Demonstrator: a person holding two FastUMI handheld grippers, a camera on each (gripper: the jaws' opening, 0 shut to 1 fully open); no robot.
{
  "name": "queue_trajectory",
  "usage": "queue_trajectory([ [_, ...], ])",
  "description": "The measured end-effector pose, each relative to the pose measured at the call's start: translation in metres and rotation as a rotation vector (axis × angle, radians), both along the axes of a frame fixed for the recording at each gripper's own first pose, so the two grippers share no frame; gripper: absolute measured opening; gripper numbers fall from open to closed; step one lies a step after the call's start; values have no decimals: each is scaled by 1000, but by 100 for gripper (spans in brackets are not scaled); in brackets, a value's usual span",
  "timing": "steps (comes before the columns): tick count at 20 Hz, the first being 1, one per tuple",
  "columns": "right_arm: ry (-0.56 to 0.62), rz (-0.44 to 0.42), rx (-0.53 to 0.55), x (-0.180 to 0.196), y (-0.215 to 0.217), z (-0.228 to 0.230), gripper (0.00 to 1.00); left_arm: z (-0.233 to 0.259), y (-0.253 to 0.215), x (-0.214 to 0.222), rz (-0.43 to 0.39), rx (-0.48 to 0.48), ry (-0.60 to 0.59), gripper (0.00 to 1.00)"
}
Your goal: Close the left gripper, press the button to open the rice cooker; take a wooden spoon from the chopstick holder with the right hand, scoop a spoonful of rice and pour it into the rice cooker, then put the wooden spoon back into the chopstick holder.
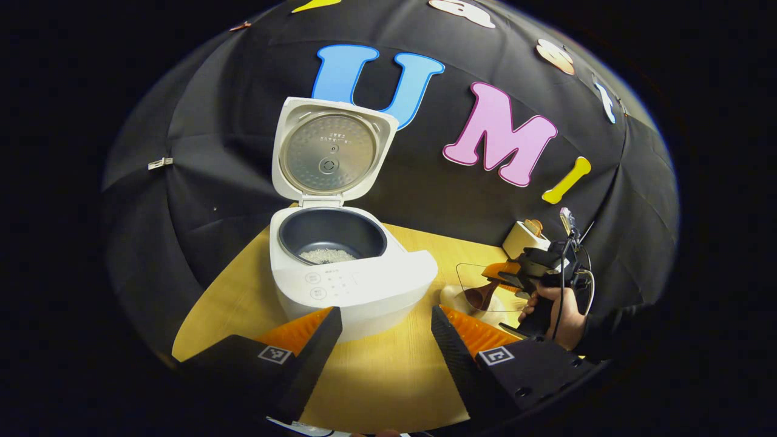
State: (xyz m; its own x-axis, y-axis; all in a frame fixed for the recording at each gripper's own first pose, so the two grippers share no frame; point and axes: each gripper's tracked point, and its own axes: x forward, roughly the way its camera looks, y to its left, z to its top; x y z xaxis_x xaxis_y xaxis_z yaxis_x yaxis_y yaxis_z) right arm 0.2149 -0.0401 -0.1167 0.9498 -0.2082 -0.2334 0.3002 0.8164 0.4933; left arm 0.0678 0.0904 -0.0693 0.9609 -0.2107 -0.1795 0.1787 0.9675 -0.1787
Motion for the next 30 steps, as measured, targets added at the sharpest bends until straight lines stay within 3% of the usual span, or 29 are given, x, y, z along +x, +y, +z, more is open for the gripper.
queue_trajectory([
  [16,-97,-81,299,-33,-64,52,17,21,-16,-26,10,-3,-64,95],
  [24,-164,-27,453,-40,-46,104,17,29,-12,-34,40,-45,-82,95],
  [30,-192,68,456,-24,6,142,17,34,8,-39,72,-43,-104,95],
])
